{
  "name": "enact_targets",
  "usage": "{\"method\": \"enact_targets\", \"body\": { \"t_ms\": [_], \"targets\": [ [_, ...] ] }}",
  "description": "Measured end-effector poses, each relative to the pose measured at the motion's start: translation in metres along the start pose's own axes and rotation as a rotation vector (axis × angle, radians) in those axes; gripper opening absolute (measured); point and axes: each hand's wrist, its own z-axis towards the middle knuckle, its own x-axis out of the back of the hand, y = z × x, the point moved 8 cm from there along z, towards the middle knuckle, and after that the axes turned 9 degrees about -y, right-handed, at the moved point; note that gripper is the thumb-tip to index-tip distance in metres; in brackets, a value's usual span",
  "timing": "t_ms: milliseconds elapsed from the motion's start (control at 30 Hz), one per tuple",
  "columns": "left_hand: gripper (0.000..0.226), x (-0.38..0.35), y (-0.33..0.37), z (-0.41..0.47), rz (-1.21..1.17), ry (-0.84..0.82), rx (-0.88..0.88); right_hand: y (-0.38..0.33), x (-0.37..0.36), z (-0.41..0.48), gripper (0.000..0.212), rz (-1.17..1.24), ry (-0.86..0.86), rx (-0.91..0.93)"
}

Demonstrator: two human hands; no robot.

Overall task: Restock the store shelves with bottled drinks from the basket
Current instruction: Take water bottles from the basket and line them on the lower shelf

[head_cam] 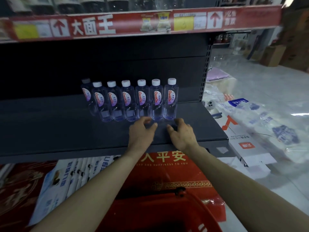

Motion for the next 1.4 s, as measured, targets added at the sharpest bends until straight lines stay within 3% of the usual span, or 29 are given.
{"method": "enact_targets", "body": {
  "t_ms": [233, 400, 633, 767, 900, 1000, 1400],
  "targets": [
    [0.015, 0.028, -0.034, -0.104, -0.008, -0.206, 0.106, -0.016, -0.028, -0.107, 0.029, 0.013, 0.021, 0.188],
    [0.017, 0.022, -0.089, -0.182, 0.163, -0.379, 0.124, 0.002, -0.092, -0.170, 0.032, -0.089, -0.187, 0.208],
    [0.030, 0.003, -0.182, -0.247, 0.359, -0.533, 0.268, 0.073, -0.183, -0.229, 0.036, -0.153, -0.489, -0.008],
    [0.038, -0.003, -0.226, -0.264, 0.455, -0.635, 0.373, 0.113, -0.218, -0.252, 0.064, -0.206, -0.621, -0.140],
    [0.048, -0.002, -0.270, -0.280, 0.546, -0.697, 0.479, 0.148, -0.246, -0.270, 0.050, -0.272, -0.758, -0.258],
    [0.043, -0.002, -0.301, -0.293, 0.597, -0.725, 0.542, 0.171, -0.265, -0.279, 0.050, -0.239, -0.806, -0.345],
    [0.067, -0.036, -0.325, -0.266, 0.670, -0.935, 0.428, 0.195, -0.328, -0.277, 0.046, -0.247, -0.928, -0.452]
  ]
}}
